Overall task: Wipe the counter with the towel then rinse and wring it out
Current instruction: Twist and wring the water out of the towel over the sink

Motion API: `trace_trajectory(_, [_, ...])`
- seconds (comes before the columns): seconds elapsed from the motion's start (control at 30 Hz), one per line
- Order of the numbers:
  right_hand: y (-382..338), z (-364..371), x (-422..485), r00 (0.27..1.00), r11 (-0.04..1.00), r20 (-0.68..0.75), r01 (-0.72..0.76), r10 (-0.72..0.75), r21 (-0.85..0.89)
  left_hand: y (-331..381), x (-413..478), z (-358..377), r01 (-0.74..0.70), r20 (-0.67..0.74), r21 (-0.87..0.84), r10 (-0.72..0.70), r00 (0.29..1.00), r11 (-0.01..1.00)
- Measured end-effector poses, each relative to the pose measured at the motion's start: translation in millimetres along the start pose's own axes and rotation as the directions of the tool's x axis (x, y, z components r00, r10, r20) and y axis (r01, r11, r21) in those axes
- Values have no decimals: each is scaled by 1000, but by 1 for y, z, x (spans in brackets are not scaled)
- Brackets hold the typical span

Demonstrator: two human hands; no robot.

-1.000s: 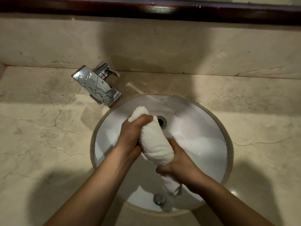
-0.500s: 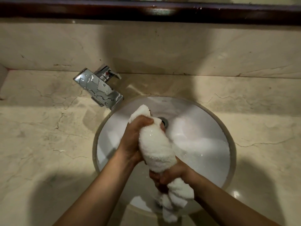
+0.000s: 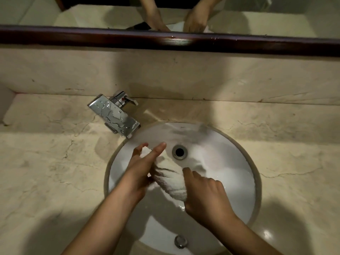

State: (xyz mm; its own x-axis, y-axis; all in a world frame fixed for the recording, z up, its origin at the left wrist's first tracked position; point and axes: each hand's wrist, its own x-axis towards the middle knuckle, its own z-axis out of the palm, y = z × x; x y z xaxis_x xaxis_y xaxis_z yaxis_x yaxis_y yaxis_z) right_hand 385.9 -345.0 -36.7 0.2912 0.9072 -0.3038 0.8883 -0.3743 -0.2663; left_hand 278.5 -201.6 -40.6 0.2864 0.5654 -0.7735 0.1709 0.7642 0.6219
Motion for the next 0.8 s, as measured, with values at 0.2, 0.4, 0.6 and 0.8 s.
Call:
trace_trajectory(0.2, [-9,14,4,989,971,-145,4,-39,-240,-7,-2,14,-20,-224,-187,-23,974,982])
trace_trajectory(0.4, [-11,18,-5,982,969,-188,-37,-9,-245,-10,2,20,-80,-232,-171,39,972,982])
trace_trajectory(0.6, [-1,19,1,982,988,-140,-137,126,-74,-16,4,27,-158,-299,-178,99,949,971])
trace_trajectory(0.8, [-1,24,4,989,983,-80,-113,126,148,-23,7,23,-197,-305,-230,122,945,953])
